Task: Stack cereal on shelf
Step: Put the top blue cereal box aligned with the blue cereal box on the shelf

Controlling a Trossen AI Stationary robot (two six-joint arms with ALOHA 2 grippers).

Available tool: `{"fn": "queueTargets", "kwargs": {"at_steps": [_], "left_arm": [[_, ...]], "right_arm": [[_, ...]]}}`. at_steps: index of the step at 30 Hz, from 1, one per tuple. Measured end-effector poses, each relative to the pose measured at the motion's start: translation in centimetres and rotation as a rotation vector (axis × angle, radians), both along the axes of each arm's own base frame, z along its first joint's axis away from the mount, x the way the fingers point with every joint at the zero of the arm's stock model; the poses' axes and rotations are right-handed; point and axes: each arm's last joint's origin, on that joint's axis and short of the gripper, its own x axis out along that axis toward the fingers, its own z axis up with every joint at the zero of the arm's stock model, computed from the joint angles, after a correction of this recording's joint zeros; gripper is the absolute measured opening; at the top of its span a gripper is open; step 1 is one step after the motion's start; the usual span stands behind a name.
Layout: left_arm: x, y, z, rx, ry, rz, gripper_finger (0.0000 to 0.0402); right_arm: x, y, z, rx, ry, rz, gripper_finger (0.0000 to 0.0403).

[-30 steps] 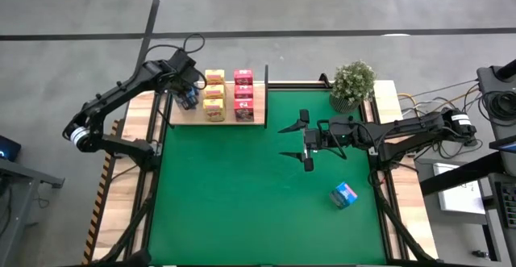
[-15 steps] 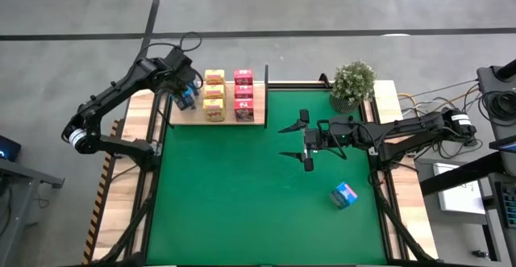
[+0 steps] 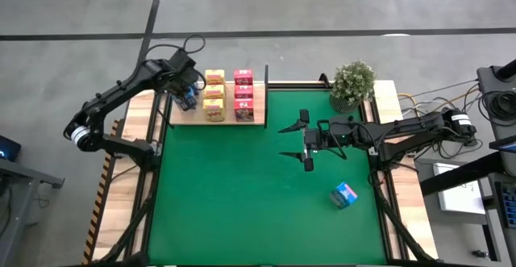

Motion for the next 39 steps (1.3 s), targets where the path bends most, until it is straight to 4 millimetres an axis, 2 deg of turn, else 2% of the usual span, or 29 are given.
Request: {"fn": "queueTargets", "kwargs": {"at_steps": [13, 23, 27, 31, 39], "left_arm": [[0.5, 0.3, -0.1, -0.018, -0.070, 0.007, 0.0000], [0.2, 0.0, 0.8, 0.012, -0.089, 0.021, 0.0000], [-0.3, 0.0, 1.9, 0.104, 0.005, 0.058, 0.0000], [-1.0, -0.1, 2.0, 0.138, 0.134, 0.096, 0.0000], [-1.3, -0.6, 0.1, 0.062, 0.182, 0.110, 0.0000]], "right_arm": [[0.0, 0.0, 0.0, 0.000, 0.000, 0.000, 0.0304], [0.0, 0.0, 0.0, -0.006, 0.000, 0.001, 0.0304], [0.0, 0.0, 0.0, -0.007, 0.000, 0.001, 0.0304], [0.0, 0.0, 0.0, -0.007, 0.001, 0.001, 0.0304], [0.0, 0.0, 0.0, -0.007, 0.002, 0.001, 0.0304]]}}
